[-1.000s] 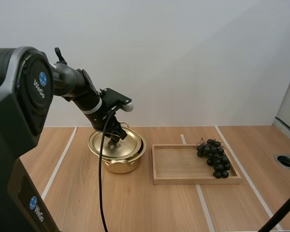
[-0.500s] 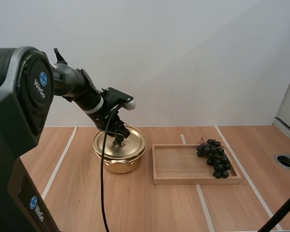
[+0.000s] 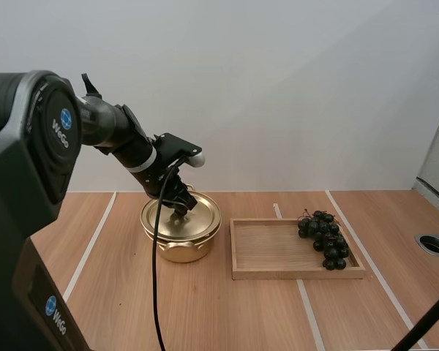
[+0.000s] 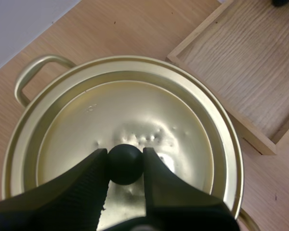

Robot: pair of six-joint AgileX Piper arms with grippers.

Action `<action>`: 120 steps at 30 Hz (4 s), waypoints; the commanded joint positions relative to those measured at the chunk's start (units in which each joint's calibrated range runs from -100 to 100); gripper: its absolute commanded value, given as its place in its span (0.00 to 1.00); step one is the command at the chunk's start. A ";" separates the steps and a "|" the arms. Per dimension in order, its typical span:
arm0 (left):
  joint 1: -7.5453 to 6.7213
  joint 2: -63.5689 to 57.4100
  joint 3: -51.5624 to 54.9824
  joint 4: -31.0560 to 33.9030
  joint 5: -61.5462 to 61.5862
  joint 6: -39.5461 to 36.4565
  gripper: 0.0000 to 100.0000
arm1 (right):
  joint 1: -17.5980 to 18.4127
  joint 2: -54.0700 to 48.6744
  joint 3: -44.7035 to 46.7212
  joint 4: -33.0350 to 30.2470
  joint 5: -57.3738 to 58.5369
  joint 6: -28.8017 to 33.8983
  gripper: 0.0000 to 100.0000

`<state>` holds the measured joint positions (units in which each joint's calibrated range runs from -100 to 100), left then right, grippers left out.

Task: Open the pot, put the pineapple inside, and close it

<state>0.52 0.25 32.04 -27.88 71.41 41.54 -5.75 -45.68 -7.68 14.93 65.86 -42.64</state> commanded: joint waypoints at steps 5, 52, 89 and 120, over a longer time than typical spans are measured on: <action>-0.11 3.60 -0.38 -0.48 1.05 -0.06 0.00 | -0.28 -0.47 -0.34 -1.06 -0.54 0.17 1.00; -0.11 -48.36 -23.72 4.14 -34.79 -32.10 1.00 | -0.28 -0.41 2.65 11.92 10.54 4.71 1.00; -0.11 -85.44 9.86 47.57 -25.54 -70.93 1.00 | -0.28 -40.44 67.85 25.86 -36.24 -2.29 1.00; -0.11 -100.17 63.13 53.83 -38.34 -71.23 1.00 | -0.21 -47.77 107.68 66.99 -42.55 -47.21 1.00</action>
<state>0.52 -99.63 95.03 25.60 32.67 -29.45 -5.81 -93.03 99.65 79.61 29.46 -89.39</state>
